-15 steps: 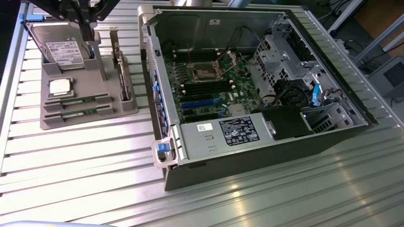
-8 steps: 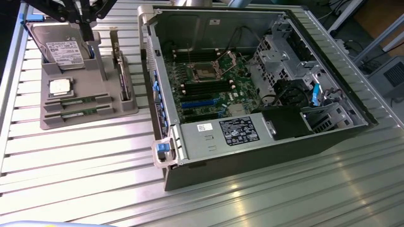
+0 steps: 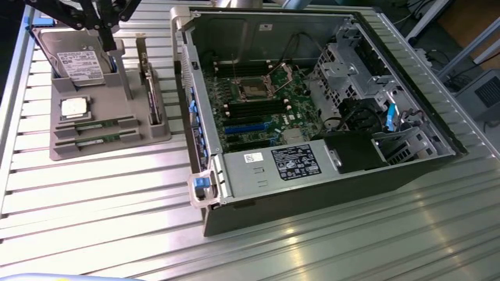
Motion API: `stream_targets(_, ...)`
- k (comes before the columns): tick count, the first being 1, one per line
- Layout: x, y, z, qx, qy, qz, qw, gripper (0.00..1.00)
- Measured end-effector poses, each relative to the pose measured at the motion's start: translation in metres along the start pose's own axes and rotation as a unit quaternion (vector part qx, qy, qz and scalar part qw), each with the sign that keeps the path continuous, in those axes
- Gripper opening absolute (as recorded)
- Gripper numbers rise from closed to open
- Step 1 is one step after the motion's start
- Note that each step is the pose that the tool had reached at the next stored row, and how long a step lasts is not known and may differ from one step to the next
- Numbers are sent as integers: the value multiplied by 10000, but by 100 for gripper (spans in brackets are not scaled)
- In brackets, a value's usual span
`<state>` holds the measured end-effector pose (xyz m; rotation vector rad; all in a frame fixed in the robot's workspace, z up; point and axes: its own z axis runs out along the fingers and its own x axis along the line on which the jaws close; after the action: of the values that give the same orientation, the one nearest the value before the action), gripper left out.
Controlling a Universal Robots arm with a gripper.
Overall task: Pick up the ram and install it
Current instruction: 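Pick up the ram and move it above insertion slot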
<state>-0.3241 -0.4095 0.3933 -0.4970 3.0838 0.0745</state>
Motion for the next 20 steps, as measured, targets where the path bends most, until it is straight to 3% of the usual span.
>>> stream_targets(4,0,0,0,-11,23,-516,9987,10)
stream_targets(10,0,0,0,-21,55,-1164,9932,10)
stream_targets(14,0,0,0,-31,79,-1700,9854,10)
stream_targets(15,0,0,0,-35,87,-1868,9824,10)
stream_targets(17,0,0,0,-40,97,-2092,9778,10)
stream_targets(20,0,0,0,-46,115,-2467,9690,10)
